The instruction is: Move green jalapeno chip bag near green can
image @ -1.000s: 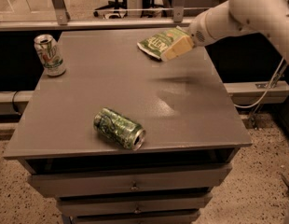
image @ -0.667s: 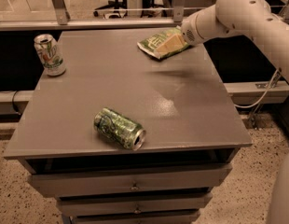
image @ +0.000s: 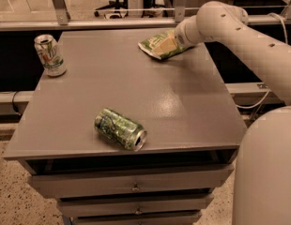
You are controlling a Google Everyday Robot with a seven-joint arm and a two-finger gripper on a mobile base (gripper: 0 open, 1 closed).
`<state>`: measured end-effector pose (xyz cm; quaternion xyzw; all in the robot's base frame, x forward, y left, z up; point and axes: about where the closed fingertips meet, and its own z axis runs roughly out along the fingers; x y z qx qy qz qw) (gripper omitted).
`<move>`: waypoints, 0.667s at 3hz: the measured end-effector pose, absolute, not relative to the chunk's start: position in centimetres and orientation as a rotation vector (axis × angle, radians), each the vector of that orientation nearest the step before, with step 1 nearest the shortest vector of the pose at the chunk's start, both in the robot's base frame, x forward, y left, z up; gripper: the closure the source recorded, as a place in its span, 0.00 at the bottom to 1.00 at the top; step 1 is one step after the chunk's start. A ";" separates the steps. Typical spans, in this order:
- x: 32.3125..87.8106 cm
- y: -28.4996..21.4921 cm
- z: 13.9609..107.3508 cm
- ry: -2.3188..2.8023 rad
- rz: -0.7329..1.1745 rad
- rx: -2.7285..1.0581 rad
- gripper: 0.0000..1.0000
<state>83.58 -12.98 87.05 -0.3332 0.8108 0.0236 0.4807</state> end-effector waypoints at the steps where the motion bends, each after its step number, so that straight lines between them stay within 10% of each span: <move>1: 84.2 -13.9 86.2 2.004 0.045 -0.781 0.33; 2: 84.2 -14.2 86.0 2.013 0.045 -0.768 0.56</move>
Offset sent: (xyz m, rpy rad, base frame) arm 0.0053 -0.0215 -0.0083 0.0098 0.0205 -0.0624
